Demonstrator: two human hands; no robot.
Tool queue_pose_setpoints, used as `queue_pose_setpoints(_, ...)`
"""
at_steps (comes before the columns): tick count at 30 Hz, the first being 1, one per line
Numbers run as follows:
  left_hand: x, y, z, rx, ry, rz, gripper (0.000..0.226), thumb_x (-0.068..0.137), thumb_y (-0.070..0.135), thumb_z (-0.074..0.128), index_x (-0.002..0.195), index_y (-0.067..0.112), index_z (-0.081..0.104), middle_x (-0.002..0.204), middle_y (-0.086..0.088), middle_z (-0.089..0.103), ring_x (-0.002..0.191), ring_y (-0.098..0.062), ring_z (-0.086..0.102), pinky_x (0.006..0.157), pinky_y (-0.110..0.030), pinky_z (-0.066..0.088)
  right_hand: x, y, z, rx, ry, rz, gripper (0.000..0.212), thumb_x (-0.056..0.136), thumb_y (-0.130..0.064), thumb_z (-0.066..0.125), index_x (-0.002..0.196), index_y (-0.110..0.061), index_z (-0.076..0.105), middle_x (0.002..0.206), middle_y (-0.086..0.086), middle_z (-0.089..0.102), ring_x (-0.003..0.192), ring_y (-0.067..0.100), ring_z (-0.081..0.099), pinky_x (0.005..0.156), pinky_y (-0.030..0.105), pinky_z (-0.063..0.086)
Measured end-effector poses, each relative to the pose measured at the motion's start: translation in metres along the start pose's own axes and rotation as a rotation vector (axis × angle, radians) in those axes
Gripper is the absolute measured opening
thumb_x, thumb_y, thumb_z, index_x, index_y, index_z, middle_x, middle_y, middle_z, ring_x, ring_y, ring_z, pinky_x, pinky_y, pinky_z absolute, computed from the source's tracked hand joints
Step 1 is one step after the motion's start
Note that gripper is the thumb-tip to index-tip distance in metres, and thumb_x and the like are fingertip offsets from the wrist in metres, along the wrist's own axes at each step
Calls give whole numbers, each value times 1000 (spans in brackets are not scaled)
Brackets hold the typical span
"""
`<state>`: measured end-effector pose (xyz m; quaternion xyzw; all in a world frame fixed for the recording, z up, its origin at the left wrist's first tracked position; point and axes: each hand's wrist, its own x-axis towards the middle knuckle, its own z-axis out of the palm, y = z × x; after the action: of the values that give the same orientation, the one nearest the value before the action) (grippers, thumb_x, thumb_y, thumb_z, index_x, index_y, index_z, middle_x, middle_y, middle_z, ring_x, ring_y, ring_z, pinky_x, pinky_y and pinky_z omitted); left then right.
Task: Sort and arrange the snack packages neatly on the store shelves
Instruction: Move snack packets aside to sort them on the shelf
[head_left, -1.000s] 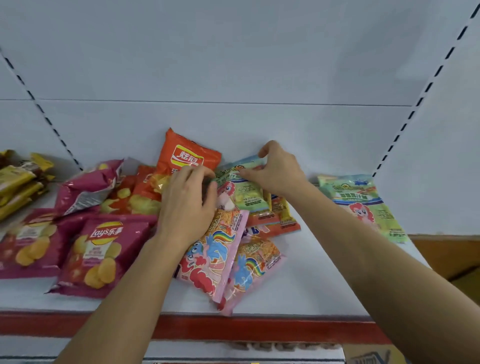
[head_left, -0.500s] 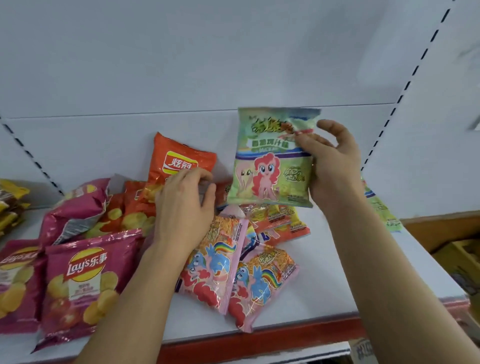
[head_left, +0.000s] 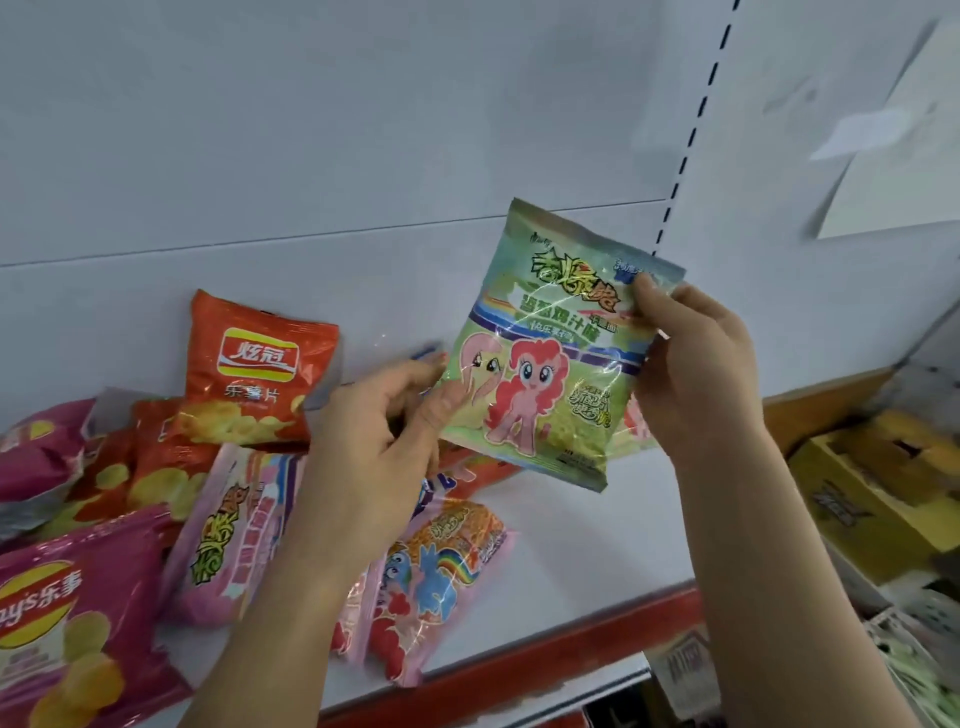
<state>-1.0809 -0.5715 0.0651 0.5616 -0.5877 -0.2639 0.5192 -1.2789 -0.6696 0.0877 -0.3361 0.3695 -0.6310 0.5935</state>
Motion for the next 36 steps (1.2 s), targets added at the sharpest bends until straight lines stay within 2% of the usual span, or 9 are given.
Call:
queue_pose_setpoints(3, -3, 0, 9, 50, 0, 7, 20, 97, 35, 56, 111, 29, 69, 62, 10, 65, 54, -2, 58, 50, -15, 45, 1, -9, -9, -108, 48, -49, 19, 97, -19, 67, 81, -10, 63, 76, 6, 75, 72, 21, 74, 70, 40, 61)
queue_pose_setpoints(8, -9, -1, 21, 83, -28, -14, 18, 95, 40, 55, 104, 33, 68, 62, -1, 66, 51, -10, 58, 55, -45, 54, 13, -19, -23, -293, 75, -93, 26, 98, -29, 66, 78, -13, 70, 71, 2, 74, 64, 18, 71, 72, 41, 60)
queue_pose_setpoints(15, -21, 4, 66, 174, -106, -70, 13, 103, 23, 52, 97, 29, 61, 69, 8, 71, 47, -11, 57, 49, -25, 46, 57, -38, -53, -729, -23, -279, 21, 95, -26, 70, 76, -15, 72, 77, 13, 75, 64, 22, 68, 60, 52, 59)
queue_pose_setpoints(20, -30, 11, 108, 342, -181, -136, 13, 102, 32, 53, 89, 31, 52, 71, 19, 72, 51, -3, 62, 55, -23, 45, 88, -41, -82, -948, -129, -270, 19, 92, -27, 73, 85, -9, 73, 67, -2, 71, 52, 7, 61, 47, 27, 47)
queue_pose_setpoints(23, -30, 6, 128, 467, -186, -134, 22, 99, 34, 61, 78, 27, 55, 68, 16, 70, 60, 3, 63, 53, -22, 43, 100, -36, -97, -1012, -197, -229, 23, 92, -25, 74, 90, -3, 73, 67, -1, 72, 47, 3, 59, 44, 22, 44)
queue_pose_setpoints(25, -29, 2, 138, 517, -186, -131, 25, 95, 37, 66, 74, 25, 59, 67, 13, 66, 62, -2, 61, 55, -29, 47, 104, -31, -105, -1049, -235, -197, 25, 93, -27, 73, 94, -2, 72, 72, 1, 73, 47, 2, 61, 42, 18, 42)
queue_pose_setpoints(28, -31, -3, 147, 547, -219, -161, 29, 92, 41, 67, 70, 24, 59, 63, 11, 60, 62, -5, 57, 50, -27, 36, 108, -23, -115, -1077, -269, -165, 26, 94, -27, 72, 96, -1, 71, 76, 4, 73, 47, 1, 62, 40, 15, 40)
queue_pose_setpoints(31, -33, -5, 151, 563, -260, -207, 32, 96, 40, 63, 71, 20, 60, 59, 6, 58, 59, -10, 57, 51, -31, 37, 110, -15, -126, -1078, -290, -129, 27, 94, -29, 71, 97, -3, 71, 76, 3, 73, 47, 1, 61, 40, 15, 39)
queue_pose_setpoints(36, -35, -5, 157, 501, -195, -244, 29, 91, 47, 67, 71, 26, 64, 60, 15, 61, 64, -1, 58, 51, -25, 36, 109, -8, -138, -1072, -296, -95, 24, 95, -31, 70, 94, -8, 68, 79, 0, 74, 53, 0, 65, 41, 13, 41)
